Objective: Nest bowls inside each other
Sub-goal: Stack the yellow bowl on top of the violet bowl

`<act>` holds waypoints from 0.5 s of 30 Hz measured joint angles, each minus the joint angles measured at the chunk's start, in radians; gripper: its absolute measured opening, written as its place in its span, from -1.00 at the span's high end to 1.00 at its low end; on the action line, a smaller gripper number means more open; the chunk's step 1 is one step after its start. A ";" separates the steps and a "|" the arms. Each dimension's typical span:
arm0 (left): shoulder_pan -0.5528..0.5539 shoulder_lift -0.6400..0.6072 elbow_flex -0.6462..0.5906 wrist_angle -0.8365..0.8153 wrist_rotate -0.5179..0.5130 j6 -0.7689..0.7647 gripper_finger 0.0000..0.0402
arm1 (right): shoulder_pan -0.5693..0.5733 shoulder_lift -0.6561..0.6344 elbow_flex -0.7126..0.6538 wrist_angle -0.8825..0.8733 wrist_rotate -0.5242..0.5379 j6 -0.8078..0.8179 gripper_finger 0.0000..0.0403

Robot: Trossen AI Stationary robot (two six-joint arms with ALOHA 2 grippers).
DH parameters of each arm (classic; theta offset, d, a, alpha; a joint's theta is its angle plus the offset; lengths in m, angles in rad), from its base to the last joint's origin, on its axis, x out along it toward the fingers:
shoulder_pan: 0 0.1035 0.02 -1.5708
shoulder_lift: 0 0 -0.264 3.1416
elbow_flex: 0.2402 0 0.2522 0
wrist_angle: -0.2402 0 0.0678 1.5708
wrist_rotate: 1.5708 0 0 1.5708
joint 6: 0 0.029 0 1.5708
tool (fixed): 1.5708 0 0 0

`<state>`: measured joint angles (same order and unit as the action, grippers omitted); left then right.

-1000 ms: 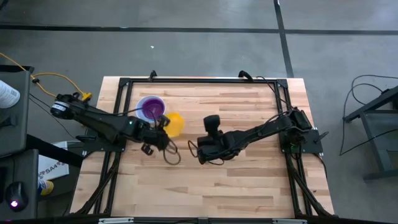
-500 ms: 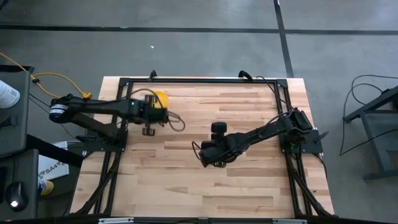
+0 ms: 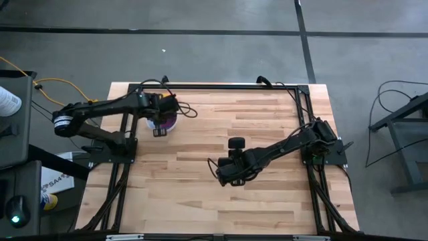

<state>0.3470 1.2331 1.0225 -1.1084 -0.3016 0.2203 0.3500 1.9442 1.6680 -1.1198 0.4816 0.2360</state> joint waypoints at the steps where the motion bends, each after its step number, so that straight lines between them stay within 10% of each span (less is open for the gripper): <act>1: 0.008 0.000 0.000 0.007 0.011 0.006 1.00 | 0.001 0.000 0.000 0.000 -0.002 0.004 0.40; 15: 0.039 0.000 -0.037 0.019 0.121 0.011 1.00 | 0.004 0.000 0.000 0.001 -0.016 0.005 0.40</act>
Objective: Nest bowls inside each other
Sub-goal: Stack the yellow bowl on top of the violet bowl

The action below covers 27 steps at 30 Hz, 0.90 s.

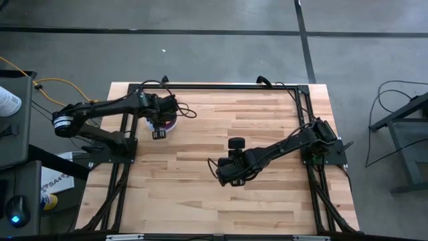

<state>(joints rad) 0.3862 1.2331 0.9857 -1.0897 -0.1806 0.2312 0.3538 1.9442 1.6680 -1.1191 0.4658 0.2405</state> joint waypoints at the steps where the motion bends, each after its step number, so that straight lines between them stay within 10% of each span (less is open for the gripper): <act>1: 0.000 0.000 -0.011 0.000 0.000 0.000 1.00 | 0.000 0.000 0.000 0.000 -0.002 0.000 0.40; 27: 0.000 0.001 -0.136 0.174 0.017 0.030 0.68 | 0.000 0.000 0.000 0.002 -0.032 0.000 0.40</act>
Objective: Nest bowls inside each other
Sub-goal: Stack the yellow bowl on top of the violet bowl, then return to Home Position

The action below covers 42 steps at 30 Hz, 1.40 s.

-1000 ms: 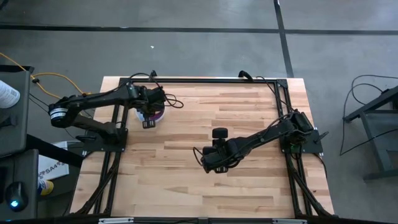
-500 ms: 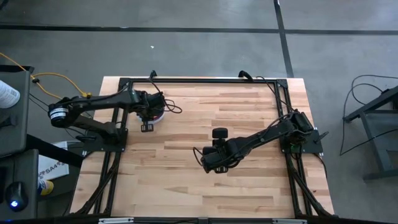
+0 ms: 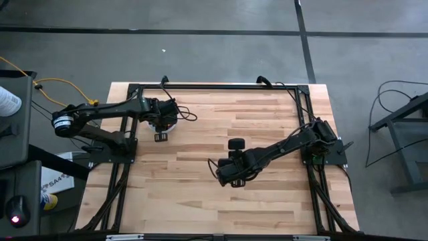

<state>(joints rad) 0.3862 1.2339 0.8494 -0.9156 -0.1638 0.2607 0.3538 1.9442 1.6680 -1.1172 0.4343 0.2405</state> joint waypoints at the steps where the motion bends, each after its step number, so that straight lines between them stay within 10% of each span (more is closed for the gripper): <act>1: 0.000 0.000 0.000 0.000 0.000 0.000 0.68 | 0.000 0.000 0.000 0.001 0.000 0.000 0.40; 42: 0.000 0.000 0.368 -0.028 0.200 -0.119 0.67 | -0.067 -0.144 -0.001 0.369 -0.022 -0.072 0.40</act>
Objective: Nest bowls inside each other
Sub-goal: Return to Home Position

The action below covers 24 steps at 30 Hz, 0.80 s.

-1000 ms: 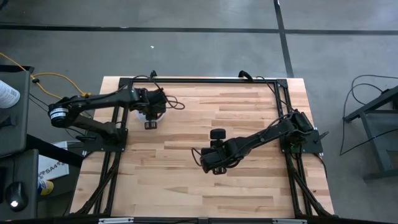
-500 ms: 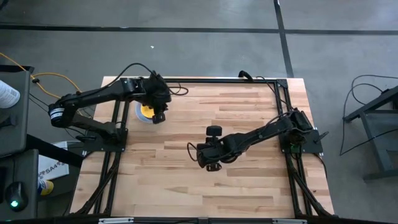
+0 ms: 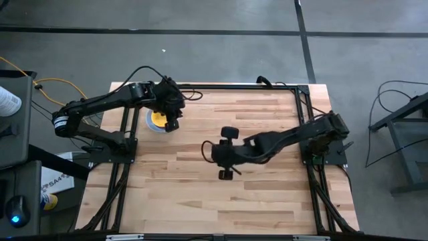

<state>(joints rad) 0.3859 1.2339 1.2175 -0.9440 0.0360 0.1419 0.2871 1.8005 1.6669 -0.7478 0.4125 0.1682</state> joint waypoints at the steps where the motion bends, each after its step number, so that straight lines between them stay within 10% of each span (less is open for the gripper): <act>1: 0.000 0.000 0.000 0.000 0.000 0.000 0.67 | 0.000 -0.016 0.000 0.023 -0.012 -0.009 0.40; 24: 0.000 0.000 0.000 0.008 -0.002 0.002 0.68 | 0.007 -0.146 -0.118 0.161 -0.403 -0.169 0.40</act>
<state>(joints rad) 0.3859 1.2339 1.2175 -0.9363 0.0341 0.1440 0.2946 1.6543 1.5489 -0.5872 0.0091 -0.0013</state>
